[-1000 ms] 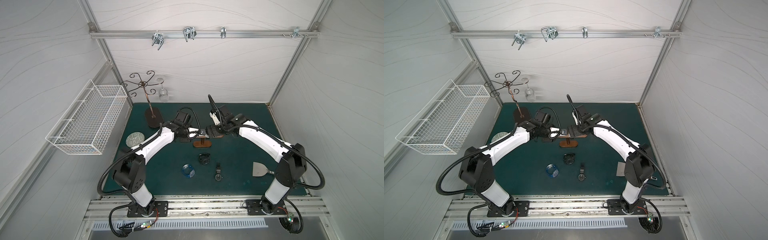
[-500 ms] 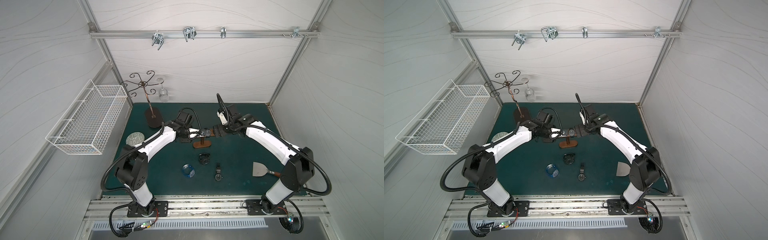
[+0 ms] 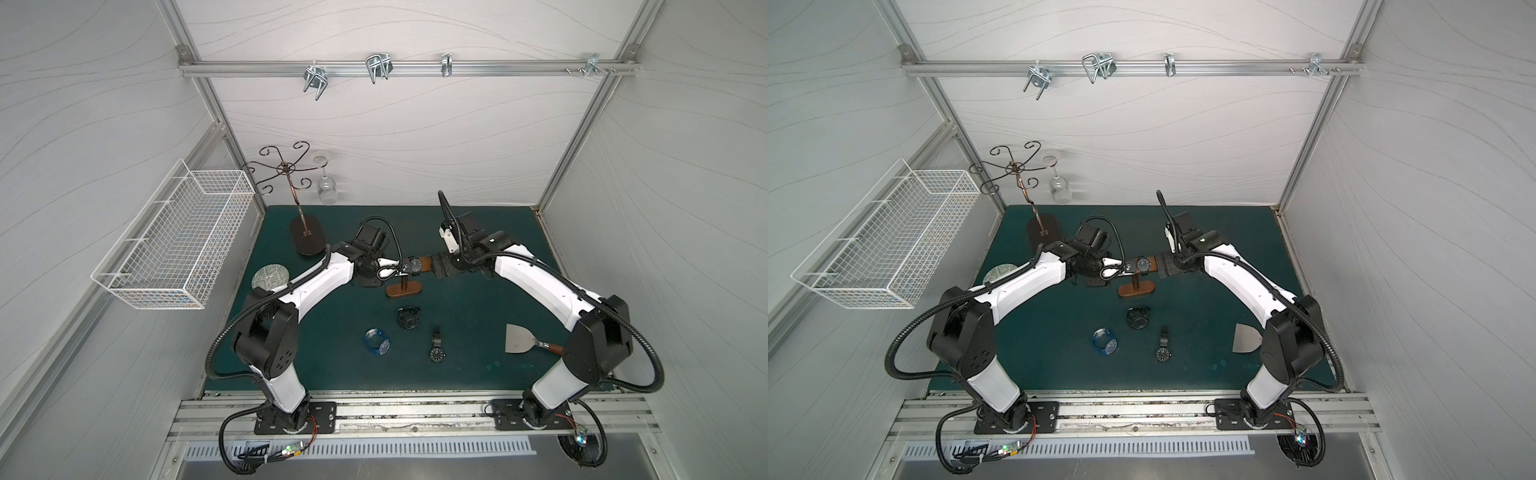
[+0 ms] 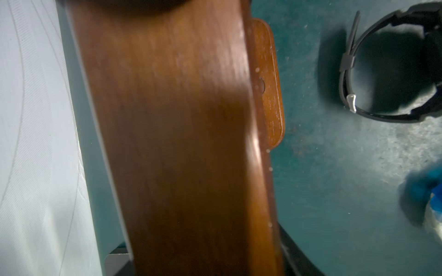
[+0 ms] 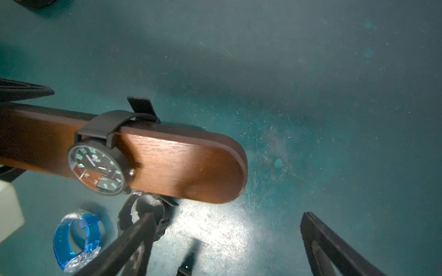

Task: Place watch on stand
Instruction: Pick up the watch at the center of the board.

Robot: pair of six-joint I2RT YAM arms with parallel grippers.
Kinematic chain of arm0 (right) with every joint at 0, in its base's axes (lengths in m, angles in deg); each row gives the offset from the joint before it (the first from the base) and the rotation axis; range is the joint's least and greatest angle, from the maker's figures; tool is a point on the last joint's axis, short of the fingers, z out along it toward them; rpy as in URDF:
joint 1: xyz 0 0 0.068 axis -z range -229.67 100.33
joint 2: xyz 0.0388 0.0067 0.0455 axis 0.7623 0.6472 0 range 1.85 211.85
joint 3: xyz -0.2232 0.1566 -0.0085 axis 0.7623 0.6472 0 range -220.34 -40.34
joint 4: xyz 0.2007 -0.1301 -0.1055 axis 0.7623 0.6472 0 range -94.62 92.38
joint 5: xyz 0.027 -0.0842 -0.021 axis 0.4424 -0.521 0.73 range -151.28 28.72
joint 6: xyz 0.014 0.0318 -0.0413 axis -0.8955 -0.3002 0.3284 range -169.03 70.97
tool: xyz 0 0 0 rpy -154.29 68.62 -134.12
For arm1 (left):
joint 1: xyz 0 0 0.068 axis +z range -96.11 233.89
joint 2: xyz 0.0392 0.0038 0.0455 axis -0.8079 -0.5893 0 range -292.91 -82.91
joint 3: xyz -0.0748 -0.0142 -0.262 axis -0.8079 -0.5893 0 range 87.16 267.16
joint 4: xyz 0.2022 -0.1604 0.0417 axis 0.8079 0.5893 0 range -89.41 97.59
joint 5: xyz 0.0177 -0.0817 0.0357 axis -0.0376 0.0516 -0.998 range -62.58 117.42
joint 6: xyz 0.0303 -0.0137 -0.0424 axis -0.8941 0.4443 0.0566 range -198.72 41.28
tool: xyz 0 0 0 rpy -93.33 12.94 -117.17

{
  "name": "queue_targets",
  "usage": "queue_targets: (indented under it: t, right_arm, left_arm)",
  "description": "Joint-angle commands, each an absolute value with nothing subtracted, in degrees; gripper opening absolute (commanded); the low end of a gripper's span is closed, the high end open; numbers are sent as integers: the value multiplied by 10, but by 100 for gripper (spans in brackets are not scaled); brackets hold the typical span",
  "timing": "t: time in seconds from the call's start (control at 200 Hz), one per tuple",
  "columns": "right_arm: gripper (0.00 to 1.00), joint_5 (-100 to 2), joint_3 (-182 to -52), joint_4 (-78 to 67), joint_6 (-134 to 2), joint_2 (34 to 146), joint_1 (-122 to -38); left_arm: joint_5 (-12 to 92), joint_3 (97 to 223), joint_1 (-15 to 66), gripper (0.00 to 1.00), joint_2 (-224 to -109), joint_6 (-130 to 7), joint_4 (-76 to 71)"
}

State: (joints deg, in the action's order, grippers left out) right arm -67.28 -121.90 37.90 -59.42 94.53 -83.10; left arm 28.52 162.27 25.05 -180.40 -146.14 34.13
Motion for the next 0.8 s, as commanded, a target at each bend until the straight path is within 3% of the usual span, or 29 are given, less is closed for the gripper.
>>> queue_targets:
  t: [0.0,0.355,0.47,0.795]
  right_arm:
    - [97,-670,-1213,387,-579,928,-825]
    - [98,-666,-1207,391,-579,923,-824]
    - [98,-665,-1207,390,-579,924,-823]
    - [99,-663,-1200,387,-582,921,-823]
  left_arm:
    - [267,1638,250,61,-1813,-1474,305]
    - [251,1637,249,64,-1814,-1475,279]
    - [245,1637,252,77,-1811,-1475,269]
    - [261,1648,262,84,-1789,-1463,301]
